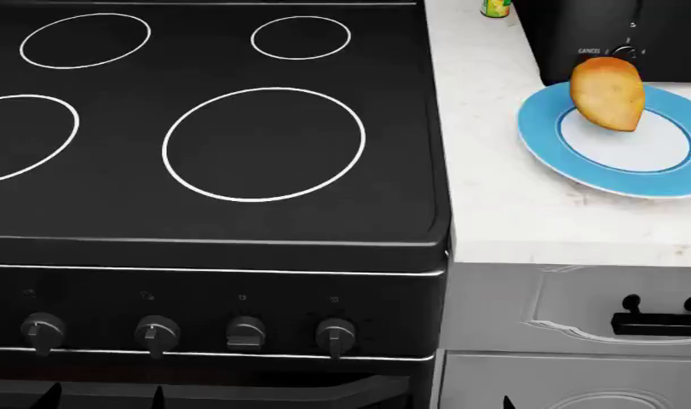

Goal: Pick the chicken breast from the counter and place it in the microwave.

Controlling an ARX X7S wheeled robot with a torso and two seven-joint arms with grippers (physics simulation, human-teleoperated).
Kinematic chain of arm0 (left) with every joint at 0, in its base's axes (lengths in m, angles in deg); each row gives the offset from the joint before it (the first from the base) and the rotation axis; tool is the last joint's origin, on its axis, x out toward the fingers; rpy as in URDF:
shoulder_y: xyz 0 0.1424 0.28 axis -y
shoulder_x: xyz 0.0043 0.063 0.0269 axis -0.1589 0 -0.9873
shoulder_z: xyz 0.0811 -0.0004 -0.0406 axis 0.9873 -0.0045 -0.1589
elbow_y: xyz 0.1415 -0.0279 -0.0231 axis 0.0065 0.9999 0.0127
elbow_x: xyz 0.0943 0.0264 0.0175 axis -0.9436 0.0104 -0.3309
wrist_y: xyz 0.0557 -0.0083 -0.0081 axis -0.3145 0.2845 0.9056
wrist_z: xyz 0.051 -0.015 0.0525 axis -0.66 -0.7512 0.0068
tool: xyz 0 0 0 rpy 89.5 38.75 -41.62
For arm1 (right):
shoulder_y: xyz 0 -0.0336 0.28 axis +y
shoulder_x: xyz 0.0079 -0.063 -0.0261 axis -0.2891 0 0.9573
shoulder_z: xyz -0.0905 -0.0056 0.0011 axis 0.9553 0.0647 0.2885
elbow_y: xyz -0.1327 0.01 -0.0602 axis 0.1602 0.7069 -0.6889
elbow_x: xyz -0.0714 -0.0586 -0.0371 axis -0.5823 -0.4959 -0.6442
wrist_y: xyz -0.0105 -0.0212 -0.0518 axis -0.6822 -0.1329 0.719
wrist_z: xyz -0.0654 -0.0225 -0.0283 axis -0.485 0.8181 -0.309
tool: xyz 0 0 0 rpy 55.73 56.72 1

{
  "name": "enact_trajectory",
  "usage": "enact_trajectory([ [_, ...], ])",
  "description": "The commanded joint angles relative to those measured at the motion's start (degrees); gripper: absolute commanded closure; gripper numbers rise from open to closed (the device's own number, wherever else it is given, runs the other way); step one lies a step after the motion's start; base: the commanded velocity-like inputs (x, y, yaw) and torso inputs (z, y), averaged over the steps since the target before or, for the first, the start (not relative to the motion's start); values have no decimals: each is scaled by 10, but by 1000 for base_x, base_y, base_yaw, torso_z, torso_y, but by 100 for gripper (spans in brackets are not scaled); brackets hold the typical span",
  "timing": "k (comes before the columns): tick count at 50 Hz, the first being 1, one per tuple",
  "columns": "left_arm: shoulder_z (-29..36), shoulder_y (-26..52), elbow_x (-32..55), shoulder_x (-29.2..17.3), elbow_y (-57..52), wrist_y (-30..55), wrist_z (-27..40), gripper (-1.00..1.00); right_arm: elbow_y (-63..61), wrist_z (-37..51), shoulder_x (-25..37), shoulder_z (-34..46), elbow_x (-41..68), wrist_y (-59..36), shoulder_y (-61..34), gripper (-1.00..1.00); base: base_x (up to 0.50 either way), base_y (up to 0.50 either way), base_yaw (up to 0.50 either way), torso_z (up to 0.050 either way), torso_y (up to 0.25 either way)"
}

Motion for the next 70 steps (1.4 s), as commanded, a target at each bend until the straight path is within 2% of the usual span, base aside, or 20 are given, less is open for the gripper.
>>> enact_trajectory([
  [1, 12, 0, 0, -10, 3, -3, 12, -100, 4, 22, 19, 23, 19, 4, -1, -100, 0, 0, 0, 0, 0],
  [14, 36, 2, 37, -26, -4, 1, 37, -100, 3, 35, 36, 39, 35, 8, 0, -100, 0, 0, 0, 2, 0],
  [51, 62, 30, 80, -62, -1, 25, 58, -100, 24, 58, 57, 65, 66, 11, -26, -100, 0, 0, 0, 50, 0],
  [55, 51, 44, 106, -91, -147, 143, 63, -100, -103, 67, 81, 69, 65, -104, -31, -100, 0, 0, 0, 13, 0],
  [58, 41, 86, 144, -138, -315, 301, 62, -100, -294, 69, 125, 72, 46, -260, -45, -100, 0, 0, 0, 0, 0],
  [63, -15, 179, 257, -167, -495, 521, 75, -100, -507, 60, 154, 29, 110, -502, -132, -100, 0, 0, 0, 0, 0],
  [68, -65, 258, 339, -170, -563, 638, 89, -100, -599, 70, 178, 26, 141, -616, -194, -100, 0, 0, 0, 0, 0],
  [70, -70, 265, 351, -178, -580, 646, 89, -100, -600, 155, 233, 31, 243, -606, -205, -100, 0, -141, 0, 0, 0],
])
